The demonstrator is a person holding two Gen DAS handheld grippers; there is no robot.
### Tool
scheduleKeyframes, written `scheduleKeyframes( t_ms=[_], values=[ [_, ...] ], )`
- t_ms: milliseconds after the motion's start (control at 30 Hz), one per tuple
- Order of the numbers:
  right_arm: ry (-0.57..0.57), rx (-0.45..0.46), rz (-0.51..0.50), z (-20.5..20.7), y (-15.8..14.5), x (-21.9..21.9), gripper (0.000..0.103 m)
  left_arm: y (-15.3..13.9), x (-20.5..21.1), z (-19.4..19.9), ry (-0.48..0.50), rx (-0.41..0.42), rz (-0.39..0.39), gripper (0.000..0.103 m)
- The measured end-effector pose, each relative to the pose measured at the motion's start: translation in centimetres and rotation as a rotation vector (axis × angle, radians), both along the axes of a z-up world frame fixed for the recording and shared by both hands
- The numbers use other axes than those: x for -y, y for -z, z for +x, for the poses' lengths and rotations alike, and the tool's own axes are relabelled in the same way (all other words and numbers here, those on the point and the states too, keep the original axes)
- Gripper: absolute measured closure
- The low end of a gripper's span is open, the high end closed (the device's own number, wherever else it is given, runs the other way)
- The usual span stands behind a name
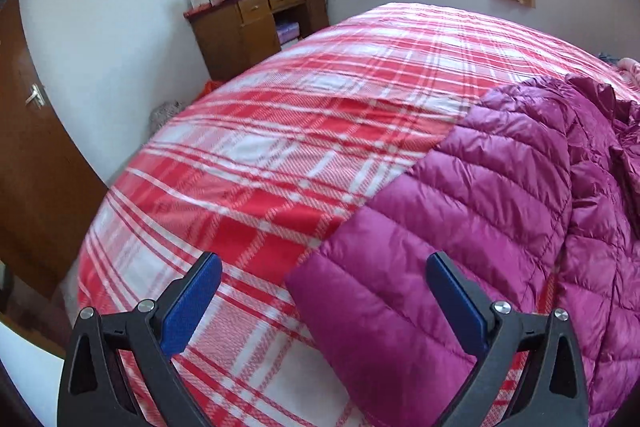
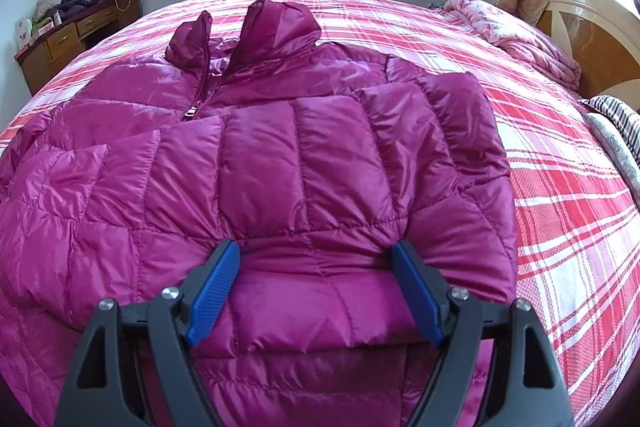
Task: Fold large clothes
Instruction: 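Grasp the other jacket sleeve cuff with the left tool, then lift the sleeve with the left tool and fold it across the jacket body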
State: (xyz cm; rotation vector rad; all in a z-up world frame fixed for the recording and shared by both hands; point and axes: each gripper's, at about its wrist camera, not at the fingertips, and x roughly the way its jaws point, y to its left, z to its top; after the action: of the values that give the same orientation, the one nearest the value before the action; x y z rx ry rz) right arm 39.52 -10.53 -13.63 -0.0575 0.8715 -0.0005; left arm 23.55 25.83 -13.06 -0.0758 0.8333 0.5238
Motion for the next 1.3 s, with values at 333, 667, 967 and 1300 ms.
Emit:
scheduleKeyframes(
  t_ms=[333, 667, 967, 1300],
  values=[
    [-0.002, 0.056, 0.039, -1.8, -1.5, 0.9, 0.021, 0.3, 1.4, 1.3, 0.087, 0.006, -0.048, 0.083],
    [0.010, 0.184, -0.015, -6.5, -4.5, 5.9, 0.021, -10.6, 4.0, 2.0, 0.145, 0.209, 0.277, 0.085],
    [0.146, 0.220, 0.060, -8.2, -3.2, 11.7, 0.021, -17.7, 12.6, 4.0, 0.323, 0.339, 0.359, 0.086],
    [0.216, 0.181, 0.224, -8.8, -1.6, 15.3, 0.020, -19.4, 23.4, 6.7, 0.514, 0.357, 0.383, 0.087]
  ],
)
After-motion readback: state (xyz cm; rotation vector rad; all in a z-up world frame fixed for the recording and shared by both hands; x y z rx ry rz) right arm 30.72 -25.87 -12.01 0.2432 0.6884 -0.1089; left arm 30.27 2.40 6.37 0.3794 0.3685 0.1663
